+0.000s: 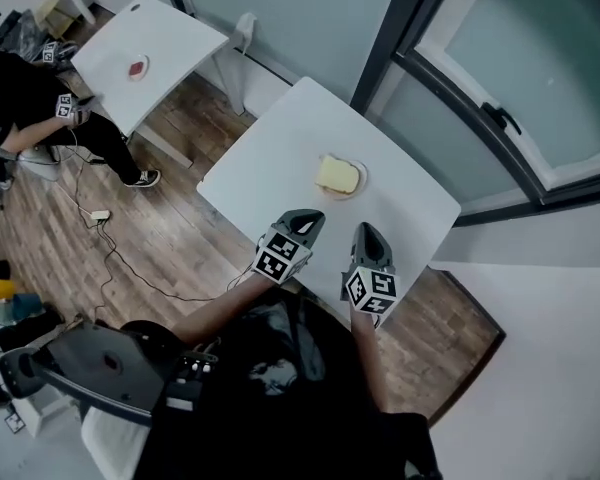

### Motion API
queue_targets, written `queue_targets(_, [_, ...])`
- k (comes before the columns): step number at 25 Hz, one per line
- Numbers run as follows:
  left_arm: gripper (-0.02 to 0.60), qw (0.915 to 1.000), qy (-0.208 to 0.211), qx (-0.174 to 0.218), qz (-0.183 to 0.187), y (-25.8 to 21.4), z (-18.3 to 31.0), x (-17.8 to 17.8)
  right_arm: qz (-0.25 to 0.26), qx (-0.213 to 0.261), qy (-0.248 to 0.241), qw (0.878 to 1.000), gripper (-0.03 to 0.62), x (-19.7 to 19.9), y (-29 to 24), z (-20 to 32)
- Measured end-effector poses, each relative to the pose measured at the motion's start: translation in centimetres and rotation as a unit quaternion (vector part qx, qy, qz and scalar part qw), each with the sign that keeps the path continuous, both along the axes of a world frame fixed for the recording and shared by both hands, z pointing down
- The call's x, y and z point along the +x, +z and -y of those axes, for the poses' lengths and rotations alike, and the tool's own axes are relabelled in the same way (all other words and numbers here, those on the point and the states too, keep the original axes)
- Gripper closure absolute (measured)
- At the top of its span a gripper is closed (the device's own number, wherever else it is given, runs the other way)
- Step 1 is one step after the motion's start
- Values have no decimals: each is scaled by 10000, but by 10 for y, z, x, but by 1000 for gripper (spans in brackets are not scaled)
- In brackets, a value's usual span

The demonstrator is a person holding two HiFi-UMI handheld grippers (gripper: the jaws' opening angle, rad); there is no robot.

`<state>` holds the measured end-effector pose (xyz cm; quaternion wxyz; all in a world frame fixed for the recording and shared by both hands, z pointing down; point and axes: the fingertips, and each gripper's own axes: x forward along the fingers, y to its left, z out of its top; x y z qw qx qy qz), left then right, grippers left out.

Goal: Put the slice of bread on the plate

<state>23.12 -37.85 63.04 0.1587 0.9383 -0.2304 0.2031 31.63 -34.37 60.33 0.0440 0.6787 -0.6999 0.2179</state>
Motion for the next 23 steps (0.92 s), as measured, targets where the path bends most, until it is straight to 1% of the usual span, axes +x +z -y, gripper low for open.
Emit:
queue_targets(2, [575, 10000, 35, 31, -12, -4, -1, -1, -53, 8, -104, 9999, 585, -5, -2, 1])
queue_targets(8, [575, 9991, -104, 302, -293, -30, 8, -7, -99, 125, -253, 9996, 585, -14, -10, 0])
queue_targets(11, [575, 9991, -81, 287, -298, -31, 7, -9, -102, 149, -275, 9995, 585, -17, -11, -1])
queue_targets(16, [575, 9994, 101, 224, -232, -28, -4, -4, -33, 176, -230, 9996, 585, -16, -13, -8])
queue_targets(23, [575, 9994, 33, 249, -223, -32, -3, -7, 14, 190, -311, 9993, 585, -21, -15, -11])
